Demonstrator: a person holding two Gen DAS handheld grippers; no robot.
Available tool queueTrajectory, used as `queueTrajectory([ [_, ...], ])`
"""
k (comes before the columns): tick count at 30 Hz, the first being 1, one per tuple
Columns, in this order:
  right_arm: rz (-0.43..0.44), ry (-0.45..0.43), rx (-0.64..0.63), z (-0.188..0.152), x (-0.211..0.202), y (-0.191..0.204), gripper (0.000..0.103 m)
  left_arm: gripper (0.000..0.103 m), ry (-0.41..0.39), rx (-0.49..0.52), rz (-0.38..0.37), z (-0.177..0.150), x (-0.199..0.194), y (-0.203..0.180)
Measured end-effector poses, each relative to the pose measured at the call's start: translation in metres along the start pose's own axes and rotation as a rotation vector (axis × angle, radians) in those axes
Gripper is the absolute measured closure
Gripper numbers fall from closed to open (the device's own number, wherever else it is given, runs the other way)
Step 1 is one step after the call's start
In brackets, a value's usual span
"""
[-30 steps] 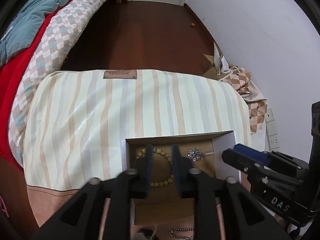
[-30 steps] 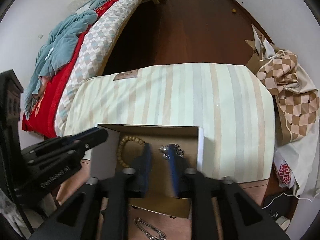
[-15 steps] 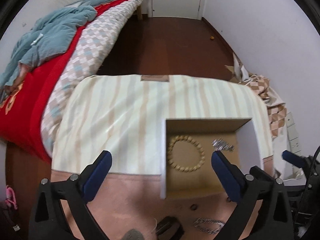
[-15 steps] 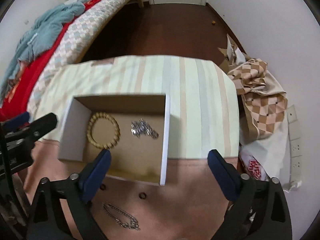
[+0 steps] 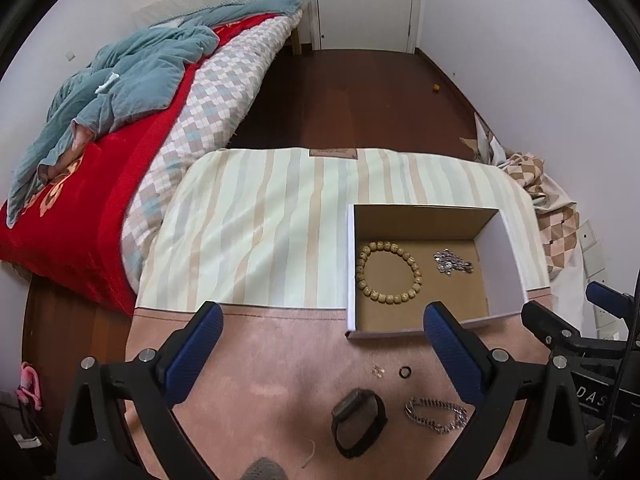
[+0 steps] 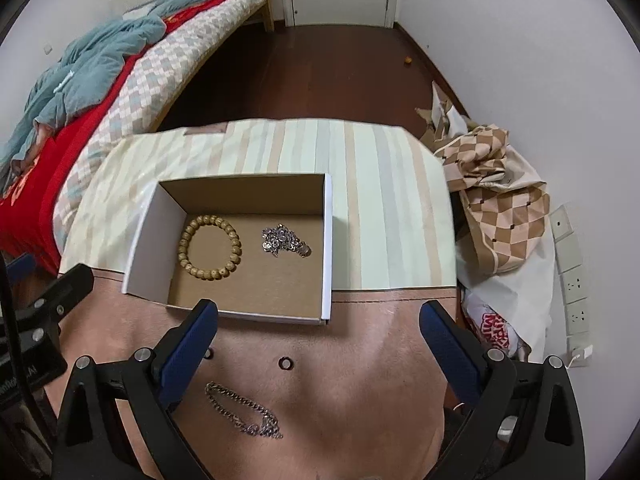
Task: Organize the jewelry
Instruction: 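Lift both tools out of the box and back over the mat, then grasp the black watch band with the left tool while the right tool grasps the silver chain bracelet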
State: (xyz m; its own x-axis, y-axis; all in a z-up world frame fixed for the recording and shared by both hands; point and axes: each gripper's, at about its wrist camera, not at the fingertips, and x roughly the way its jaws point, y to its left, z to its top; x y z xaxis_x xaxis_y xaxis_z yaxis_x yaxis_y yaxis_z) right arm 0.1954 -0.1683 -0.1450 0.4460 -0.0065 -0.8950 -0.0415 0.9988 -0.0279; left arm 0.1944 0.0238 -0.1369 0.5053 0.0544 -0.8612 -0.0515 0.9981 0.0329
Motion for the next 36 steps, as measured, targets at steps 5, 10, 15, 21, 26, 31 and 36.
queueTrajectory([
  [5,-0.011,-0.061,0.008,-0.009,-0.035,0.002,0.001,0.001,-0.030,-0.001,-0.003,-0.009,-0.027,0.000],
  [10,-0.025,-0.119,0.013,-0.021,-0.071,0.004,0.001,0.001,-0.076,-0.007,-0.013,-0.019,-0.061,0.002],
  [15,-0.030,-0.175,0.015,-0.034,-0.109,0.004,0.001,0.001,-0.116,-0.010,-0.027,-0.025,-0.089,0.002],
  [21,-0.022,-0.213,0.004,-0.050,-0.145,0.008,0.001,0.001,-0.149,-0.016,-0.046,-0.036,-0.120,0.005],
  [26,-0.023,-0.251,-0.003,-0.060,-0.171,0.013,0.001,0.001,-0.175,-0.013,-0.052,-0.047,-0.141,0.011],
  [31,0.007,-0.257,0.004,-0.066,-0.179,0.018,0.001,0.001,-0.181,-0.037,-0.045,-0.055,-0.145,0.019],
  [36,0.007,-0.208,0.026,-0.071,-0.153,0.014,0.001,0.001,-0.148,-0.057,-0.023,-0.063,-0.124,0.026],
])
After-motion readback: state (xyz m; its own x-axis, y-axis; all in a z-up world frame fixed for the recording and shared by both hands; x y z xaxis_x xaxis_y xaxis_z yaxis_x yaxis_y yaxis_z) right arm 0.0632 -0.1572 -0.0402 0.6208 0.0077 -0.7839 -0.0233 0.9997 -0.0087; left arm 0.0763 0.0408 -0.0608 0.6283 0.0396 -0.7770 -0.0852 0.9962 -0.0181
